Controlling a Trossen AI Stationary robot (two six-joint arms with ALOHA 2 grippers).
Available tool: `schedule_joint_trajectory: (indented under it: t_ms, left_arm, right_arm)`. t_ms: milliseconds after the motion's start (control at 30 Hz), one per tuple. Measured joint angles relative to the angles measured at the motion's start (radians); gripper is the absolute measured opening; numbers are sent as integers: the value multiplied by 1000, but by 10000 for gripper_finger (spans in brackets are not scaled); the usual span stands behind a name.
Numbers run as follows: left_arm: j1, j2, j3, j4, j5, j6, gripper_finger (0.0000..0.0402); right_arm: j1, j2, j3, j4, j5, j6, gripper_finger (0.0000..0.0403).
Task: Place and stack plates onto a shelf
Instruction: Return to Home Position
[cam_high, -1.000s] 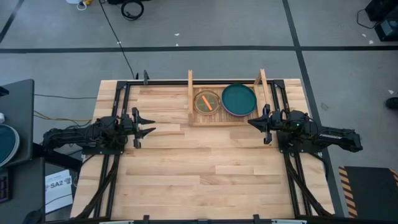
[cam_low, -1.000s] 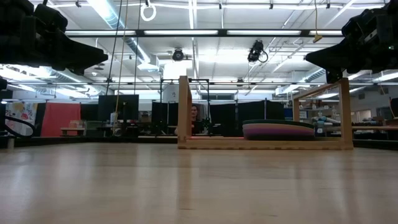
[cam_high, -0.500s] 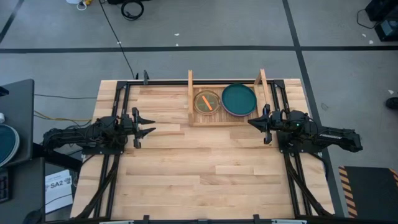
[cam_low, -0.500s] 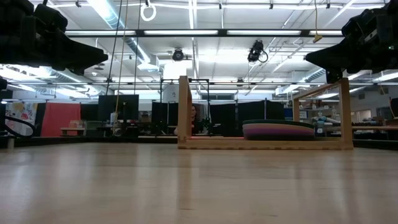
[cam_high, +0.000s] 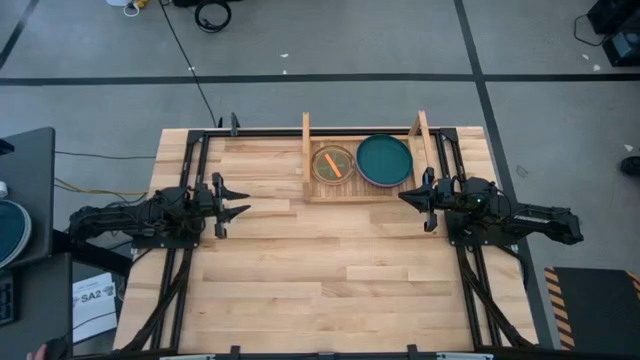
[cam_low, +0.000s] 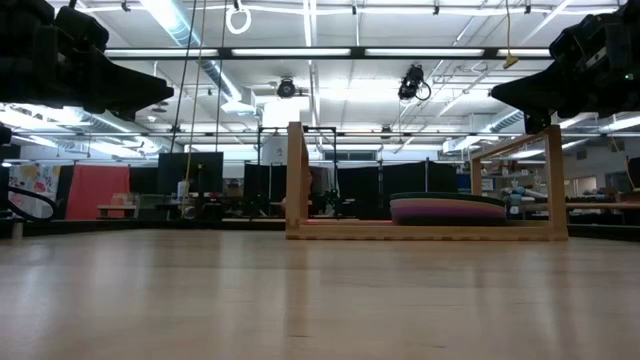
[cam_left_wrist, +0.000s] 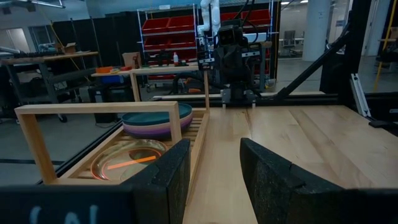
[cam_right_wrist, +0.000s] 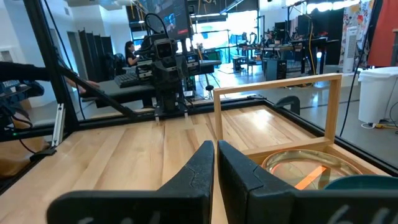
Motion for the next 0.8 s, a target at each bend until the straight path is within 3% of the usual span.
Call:
schedule_joint_trajectory:
  t_ms: [800]
  left_arm:
    - [0,-25,0,9,1,0,146]
  right_arm:
    - [0,0,0,0,0,0,26]
